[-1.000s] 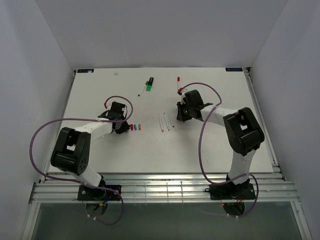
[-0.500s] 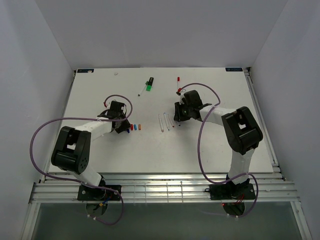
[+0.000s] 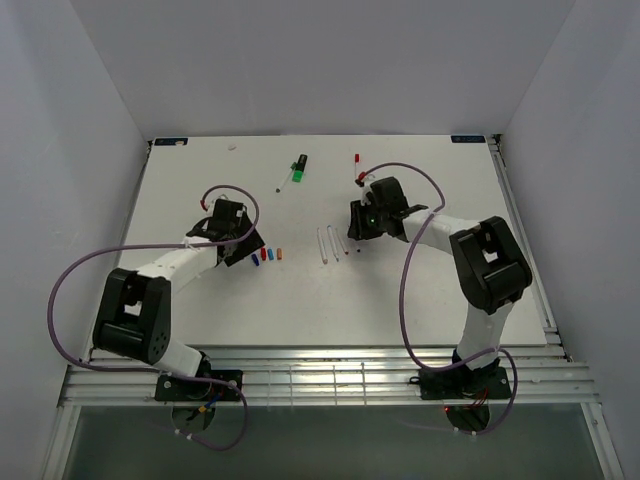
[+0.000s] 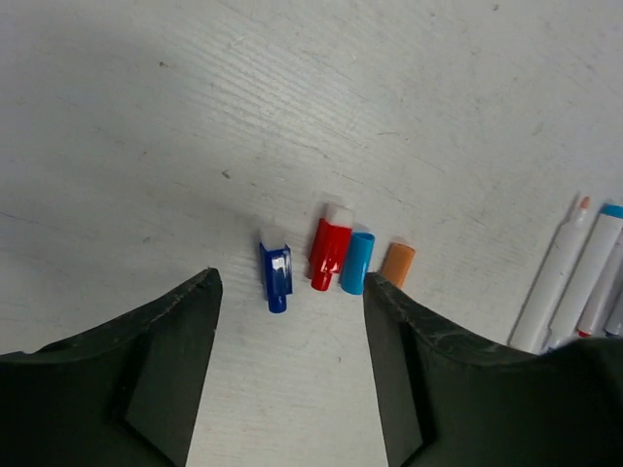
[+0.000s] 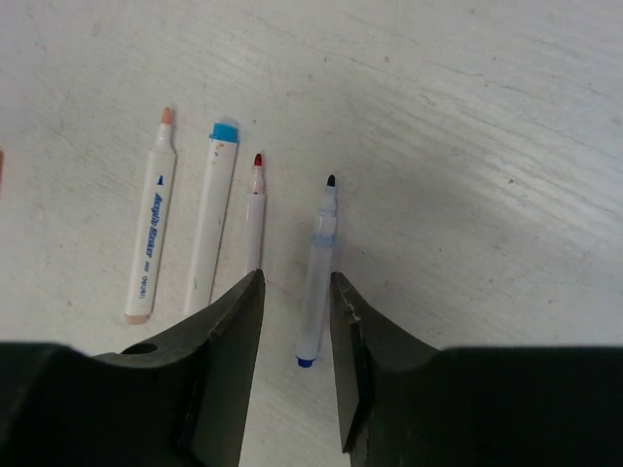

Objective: Open the pen caps

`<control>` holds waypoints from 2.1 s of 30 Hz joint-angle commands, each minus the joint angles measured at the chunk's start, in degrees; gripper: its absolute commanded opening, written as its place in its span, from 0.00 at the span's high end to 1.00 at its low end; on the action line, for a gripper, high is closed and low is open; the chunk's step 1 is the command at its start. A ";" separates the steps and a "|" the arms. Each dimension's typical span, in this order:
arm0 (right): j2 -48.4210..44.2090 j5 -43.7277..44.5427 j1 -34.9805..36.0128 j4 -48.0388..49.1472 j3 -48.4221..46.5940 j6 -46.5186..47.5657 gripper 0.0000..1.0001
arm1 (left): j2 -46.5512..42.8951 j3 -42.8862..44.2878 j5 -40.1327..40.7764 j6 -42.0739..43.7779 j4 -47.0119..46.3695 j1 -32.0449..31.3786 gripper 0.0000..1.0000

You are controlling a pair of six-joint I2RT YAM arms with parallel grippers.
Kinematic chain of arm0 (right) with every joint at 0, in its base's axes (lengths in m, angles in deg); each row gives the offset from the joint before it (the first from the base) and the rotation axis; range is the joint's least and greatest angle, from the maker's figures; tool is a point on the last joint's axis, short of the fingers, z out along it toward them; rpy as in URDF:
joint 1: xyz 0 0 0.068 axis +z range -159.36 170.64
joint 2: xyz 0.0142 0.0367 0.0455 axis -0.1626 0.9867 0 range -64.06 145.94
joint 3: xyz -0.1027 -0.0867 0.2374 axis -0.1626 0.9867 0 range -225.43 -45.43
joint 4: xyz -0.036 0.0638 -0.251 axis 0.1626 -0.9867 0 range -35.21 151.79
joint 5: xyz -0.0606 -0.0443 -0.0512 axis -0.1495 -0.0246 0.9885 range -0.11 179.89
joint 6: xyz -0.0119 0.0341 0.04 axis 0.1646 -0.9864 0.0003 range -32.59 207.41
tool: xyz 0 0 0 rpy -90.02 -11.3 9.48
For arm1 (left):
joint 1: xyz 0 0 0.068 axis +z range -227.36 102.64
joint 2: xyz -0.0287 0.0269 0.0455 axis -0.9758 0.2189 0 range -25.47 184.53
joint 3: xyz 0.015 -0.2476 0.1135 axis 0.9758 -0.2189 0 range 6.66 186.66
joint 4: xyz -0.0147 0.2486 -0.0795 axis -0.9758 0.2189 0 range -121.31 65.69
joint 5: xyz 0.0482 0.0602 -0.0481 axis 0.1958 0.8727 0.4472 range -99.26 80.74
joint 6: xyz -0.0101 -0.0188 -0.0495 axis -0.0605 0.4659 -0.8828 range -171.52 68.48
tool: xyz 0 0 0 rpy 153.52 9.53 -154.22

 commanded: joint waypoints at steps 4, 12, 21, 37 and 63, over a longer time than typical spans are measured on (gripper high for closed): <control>-10.68 2.18 -5.19 -2.22 0.37 -2.35 0.58 | -7.19 3.45 -2.78 0.29 2.01 0.19 0.22; -7.10 3.23 -12.67 -8.20 -11.27 -0.43 0.54 | -13.87 2.93 -6.56 -1.81 0.97 0.02 0.17; 13.90 7.27 -12.50 -11.19 -38.54 6.26 0.36 | -19.07 -2.35 -12.19 -1.03 -5.01 -0.25 0.13; 33.33 12.90 -7.31 -7.94 -57.89 9.69 0.37 | -18.27 -6.04 -17.11 -4.01 -12.04 -0.51 0.13; 41.16 17.74 -5.56 -16.37 -63.26 5.73 0.74 | -19.06 -6.92 -18.96 -4.10 -13.01 -0.51 0.13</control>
